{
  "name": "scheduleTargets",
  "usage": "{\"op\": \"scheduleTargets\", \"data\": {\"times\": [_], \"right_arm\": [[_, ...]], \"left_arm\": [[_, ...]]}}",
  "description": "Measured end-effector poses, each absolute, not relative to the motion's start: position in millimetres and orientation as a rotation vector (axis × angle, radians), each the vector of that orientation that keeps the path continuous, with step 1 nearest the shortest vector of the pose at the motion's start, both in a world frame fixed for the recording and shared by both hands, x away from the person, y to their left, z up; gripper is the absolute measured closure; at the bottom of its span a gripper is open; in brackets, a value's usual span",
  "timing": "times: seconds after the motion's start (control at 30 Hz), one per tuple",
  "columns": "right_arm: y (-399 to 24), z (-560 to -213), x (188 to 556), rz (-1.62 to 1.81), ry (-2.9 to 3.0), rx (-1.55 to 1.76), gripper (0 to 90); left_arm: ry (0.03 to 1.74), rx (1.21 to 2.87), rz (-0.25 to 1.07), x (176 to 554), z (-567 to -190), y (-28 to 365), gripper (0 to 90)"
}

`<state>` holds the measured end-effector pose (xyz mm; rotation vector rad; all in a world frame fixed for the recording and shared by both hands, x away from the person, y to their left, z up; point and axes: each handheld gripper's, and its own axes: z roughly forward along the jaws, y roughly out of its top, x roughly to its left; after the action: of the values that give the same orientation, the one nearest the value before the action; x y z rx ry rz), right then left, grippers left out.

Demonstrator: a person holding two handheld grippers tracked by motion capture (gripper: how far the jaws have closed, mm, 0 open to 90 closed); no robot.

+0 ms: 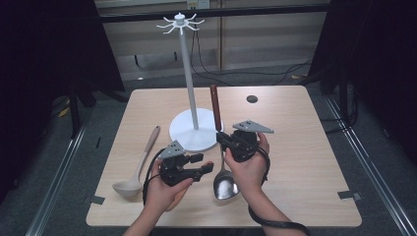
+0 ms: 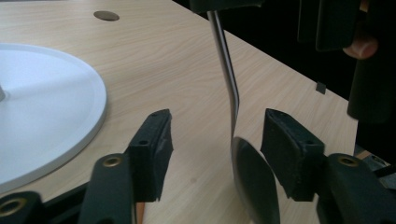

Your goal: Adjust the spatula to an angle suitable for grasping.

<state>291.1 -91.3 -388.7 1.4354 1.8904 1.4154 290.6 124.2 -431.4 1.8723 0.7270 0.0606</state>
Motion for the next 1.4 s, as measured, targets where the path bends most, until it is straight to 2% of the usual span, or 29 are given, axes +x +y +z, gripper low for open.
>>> {"op": "scheduleTargets", "data": {"times": [0.2, 0.4, 0.53, 0.6, 0.83, 0.9, 1.0, 1.07, 1.1, 1.2, 1.4], "right_arm": [[-80, -387, 288, 1.435, 1.883, 1.414, 86.1], [-71, -381, 284, 1.453, 1.878, 1.389, 86.1], [-69, -380, 282, 1.464, 1.876, 1.377, 86.0], [-69, -379, 281, 1.468, 1.872, 1.375, 86.0], [-71, -376, 279, 1.503, 1.862, 1.370, 86.0], [-72, -376, 279, 1.509, 1.864, 1.371, 85.9], [-74, -376, 279, 1.533, 1.882, 1.351, 85.5], [-76, -376, 279, 1.559, 1.904, 1.329, 84.6], [-77, -375, 279, 1.566, 1.912, 1.324, 80.5], [-82, -372, 277, 1.608, 1.870, 1.280, 59.2], [-104, -376, 270, 1.542, 1.909, 1.236, 40.6]], "left_arm": [[0.789, 1.771, -0.074, 298, -432, 119, 55.9], [0.802, 1.705, -0.054, 304, -427, 116, 61.1], [0.794, 1.684, -0.050, 306, -426, 117, 68.7], [0.782, 1.678, -0.072, 307, -426, 118, 76.6], [0.775, 1.649, -0.129, 313, -429, 117, 76.5], [0.764, 1.659, -0.133, 312, -428, 116, 83.5], [0.750, 1.666, -0.154, 313, -426, 118, 84.3], [0.742, 1.680, -0.121, 312, -425, 118, 84.4], [0.746, 1.700, -0.106, 311, -424, 118, 84.5], [0.761, 1.693, -0.118, 313, -426, 122, 84.5], [0.746, 1.673, -0.120, 318, -417, 139, 84.6]]}}
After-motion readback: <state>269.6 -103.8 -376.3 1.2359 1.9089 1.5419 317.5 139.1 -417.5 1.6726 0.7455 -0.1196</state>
